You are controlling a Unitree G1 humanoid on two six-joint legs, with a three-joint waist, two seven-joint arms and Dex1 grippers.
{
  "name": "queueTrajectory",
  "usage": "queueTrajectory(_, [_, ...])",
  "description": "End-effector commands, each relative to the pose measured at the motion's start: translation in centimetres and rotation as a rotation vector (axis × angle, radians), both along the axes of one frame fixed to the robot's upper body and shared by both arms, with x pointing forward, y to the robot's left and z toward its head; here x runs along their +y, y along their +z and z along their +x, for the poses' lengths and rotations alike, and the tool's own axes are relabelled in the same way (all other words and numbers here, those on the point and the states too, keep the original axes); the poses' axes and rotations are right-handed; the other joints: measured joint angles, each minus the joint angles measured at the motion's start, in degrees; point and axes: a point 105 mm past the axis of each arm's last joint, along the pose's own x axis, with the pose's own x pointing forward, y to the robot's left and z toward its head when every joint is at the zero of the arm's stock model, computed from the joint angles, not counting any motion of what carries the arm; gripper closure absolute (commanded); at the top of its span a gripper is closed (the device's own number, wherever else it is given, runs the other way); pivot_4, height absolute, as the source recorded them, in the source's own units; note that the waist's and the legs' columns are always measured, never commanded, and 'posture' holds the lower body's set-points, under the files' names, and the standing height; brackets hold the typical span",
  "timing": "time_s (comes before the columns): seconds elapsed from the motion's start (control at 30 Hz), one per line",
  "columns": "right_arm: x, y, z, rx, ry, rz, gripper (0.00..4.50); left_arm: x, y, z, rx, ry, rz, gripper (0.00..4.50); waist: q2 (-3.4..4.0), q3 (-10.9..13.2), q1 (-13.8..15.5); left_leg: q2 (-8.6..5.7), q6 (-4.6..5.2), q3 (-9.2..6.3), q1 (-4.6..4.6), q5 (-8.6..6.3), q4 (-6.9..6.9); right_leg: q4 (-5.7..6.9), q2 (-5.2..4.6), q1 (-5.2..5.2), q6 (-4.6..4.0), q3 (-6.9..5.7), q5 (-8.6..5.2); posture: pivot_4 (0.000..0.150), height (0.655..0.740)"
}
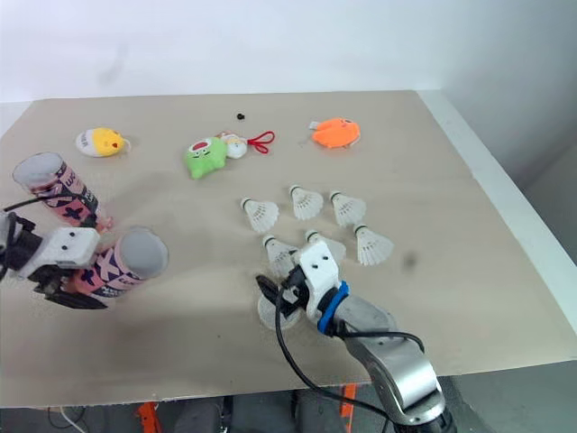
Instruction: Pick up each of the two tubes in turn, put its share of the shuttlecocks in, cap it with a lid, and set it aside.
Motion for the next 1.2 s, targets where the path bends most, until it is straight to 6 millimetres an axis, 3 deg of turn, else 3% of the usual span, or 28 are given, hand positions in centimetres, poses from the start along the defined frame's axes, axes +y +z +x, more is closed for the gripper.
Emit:
queueTrajectory(0.03, [0.6, 0.4, 0.3, -0.021, -0.002, 0.003, 0.0, -0.9, 0.1, -0.2, -0.009, -0.03, -0.007, 1.15, -0.01, -0.01, 0.0, 0.0, 0.0, -0.01, 0.01, 0.0, 0.0, 0.0, 0.0, 0.01, 0.0, -0.01, 0.0, 0.15, 0.74])
queueTrajectory(0.1, [0.8, 0.3, 0.5, -0.019, -0.006, 0.009, 0.0, -1.4, 0.0, -0.3, -0.014, -0.035, -0.029, 1.15, -0.01, -0.01, 0.0, -0.01, 0.0, 0.0, 0.03, 0.0, 0.01, 0.01, -0.01, 0.04, 0.0, 0.0, 0.0, 0.15, 0.74])
queueTrajectory(0.17, [0.9, 0.3, 0.6, -0.017, -0.007, 0.015, 0.57, -1.7, -0.1, -0.4, -0.015, -0.032, -0.043, 1.18, -0.01, -0.01, 0.03, -0.01, 0.0, 0.0, 0.04, 0.0, 0.02, 0.01, -0.01, 0.05, 0.01, -0.01, 0.0, 0.15, 0.74])
queueTrajectory(0.47, [0.5, 0.1, 0.9, -0.001, -0.022, 0.046, 4.47, -2.3, -0.3, -0.7, -0.02, -0.02, -0.08, 1.18, 0.0, -0.01, 0.06, -0.02, 0.0, -0.01, 0.16, 0.01, 0.08, 0.05, -0.02, 0.18, 0.03, 0.0, 0.04, 0.15, 0.74])
queueTrajectory(0.6, [0.9, 1.1, 0.1, -0.027, 0.045, 0.081, 4.47, -2.2, -0.7, -0.8, -0.007, -0.011, -0.068, 1.18, 0.0, -0.01, 0.06, -0.02, 0.0, 0.0, 0.21, 0.01, 0.08, 0.07, -0.01, 0.21, 0.01, 0.01, 0.05, 0.15, 0.74])
queueTrajectory(0.83, [1.3, 6.3, -2.1, -0.242, 0.329, 0.059, 4.47, -2.4, -1.2, -0.3, -0.005, 0.001, -0.06, 1.18, 0.06, 0.01, 0.1, -0.02, 0.01, -0.01, 0.3, 0.01, 0.12, 0.09, -0.01, 0.31, 0.04, 0.01, 0.07, 0.15, 0.74])
queueTrajectory(1.0, [2.1, 7.1, -1.5, -0.4, 0.573, -0.219, 4.47, -2.9, -1.6, 0.2, 0.005, 0.001, -0.063, 1.18, 0.16, 0.03, 0.31, -0.03, 0.03, 0.02, 0.33, 0.03, 0.38, 0.1, 0.0, 0.41, 0.25, 0.03, 0.14, 0.15, 0.74])
queueTrajectory(1.2, [4.2, 7.0, -1.0, -0.497, 0.718, -0.337, 4.47, -3.4, -1.6, 0.9, -0.006, 0.004, -0.077, 1.18, 0.37, 0.07, 0.53, -0.03, 0.19, 0.0, 0.32, 0.13, 0.65, 0.14, 0.02, 0.51, 0.42, 0.04, 0.25, 0.15, 0.74])
